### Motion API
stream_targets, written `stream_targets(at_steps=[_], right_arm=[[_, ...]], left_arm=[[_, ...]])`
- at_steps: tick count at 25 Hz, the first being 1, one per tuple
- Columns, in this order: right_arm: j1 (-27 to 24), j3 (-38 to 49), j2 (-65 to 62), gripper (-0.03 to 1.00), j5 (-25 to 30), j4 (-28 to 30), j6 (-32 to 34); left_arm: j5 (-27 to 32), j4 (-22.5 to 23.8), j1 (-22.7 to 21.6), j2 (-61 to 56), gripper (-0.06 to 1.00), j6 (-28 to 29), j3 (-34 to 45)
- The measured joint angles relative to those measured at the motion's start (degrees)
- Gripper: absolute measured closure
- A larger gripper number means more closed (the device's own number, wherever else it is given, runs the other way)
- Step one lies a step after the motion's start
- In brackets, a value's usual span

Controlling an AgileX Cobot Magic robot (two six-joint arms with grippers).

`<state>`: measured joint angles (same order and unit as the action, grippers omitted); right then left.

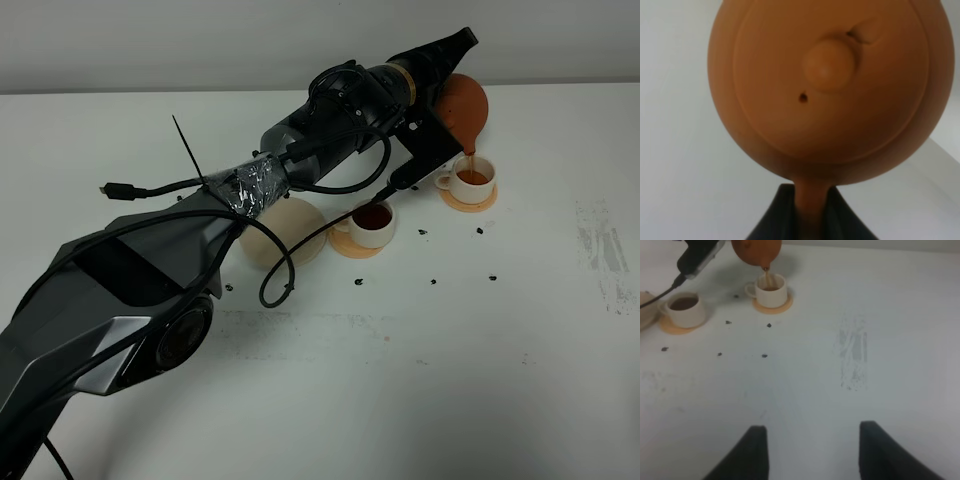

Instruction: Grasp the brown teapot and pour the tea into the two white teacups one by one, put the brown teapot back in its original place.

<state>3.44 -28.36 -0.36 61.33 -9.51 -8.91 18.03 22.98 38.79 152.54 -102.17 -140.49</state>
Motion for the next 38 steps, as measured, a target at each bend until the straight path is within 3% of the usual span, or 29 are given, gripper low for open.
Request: stream_targets(at_steps=[38], right_arm=[[0.0,0.0,0.0,0.54,0.0,0.67,0.0]], left_arm=[[-2.94,1.45,0.29,0.0,0.83,-7.41,0.0]])
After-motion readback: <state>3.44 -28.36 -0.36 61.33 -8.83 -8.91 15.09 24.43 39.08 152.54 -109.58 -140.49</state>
